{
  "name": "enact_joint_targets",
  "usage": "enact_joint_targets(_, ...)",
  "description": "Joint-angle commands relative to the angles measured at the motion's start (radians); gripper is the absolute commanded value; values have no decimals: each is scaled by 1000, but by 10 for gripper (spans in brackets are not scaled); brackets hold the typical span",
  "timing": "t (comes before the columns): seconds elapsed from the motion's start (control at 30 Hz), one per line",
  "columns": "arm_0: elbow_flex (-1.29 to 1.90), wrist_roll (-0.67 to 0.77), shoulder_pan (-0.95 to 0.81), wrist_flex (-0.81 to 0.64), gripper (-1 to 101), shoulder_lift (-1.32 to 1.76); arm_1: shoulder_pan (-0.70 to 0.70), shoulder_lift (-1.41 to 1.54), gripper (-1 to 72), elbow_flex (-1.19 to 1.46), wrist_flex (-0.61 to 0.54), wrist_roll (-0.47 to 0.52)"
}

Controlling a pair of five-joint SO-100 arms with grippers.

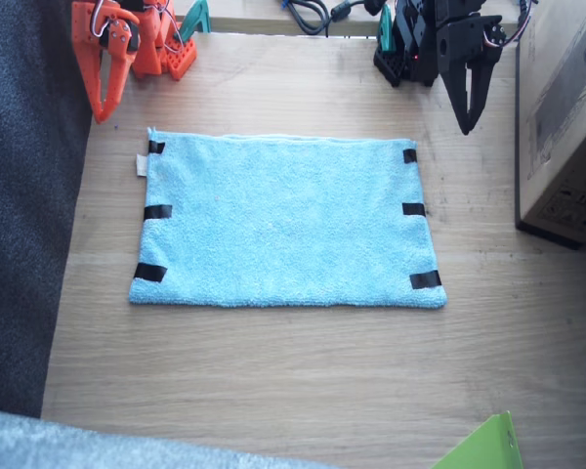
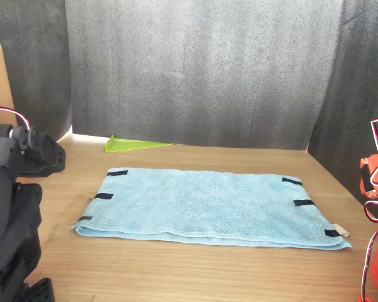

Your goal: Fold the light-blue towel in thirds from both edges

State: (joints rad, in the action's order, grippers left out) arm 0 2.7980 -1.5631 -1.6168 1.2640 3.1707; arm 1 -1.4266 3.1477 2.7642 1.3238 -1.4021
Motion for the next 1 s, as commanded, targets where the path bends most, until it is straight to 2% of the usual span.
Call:
enact_joint_targets(0.0,-3,-25,-18,6,-3,6,-11,3,0,6,12,2)
enact_joint_targets(0.97,-2,-28,-14,2,-3,6,-46,3,0,6,9,51)
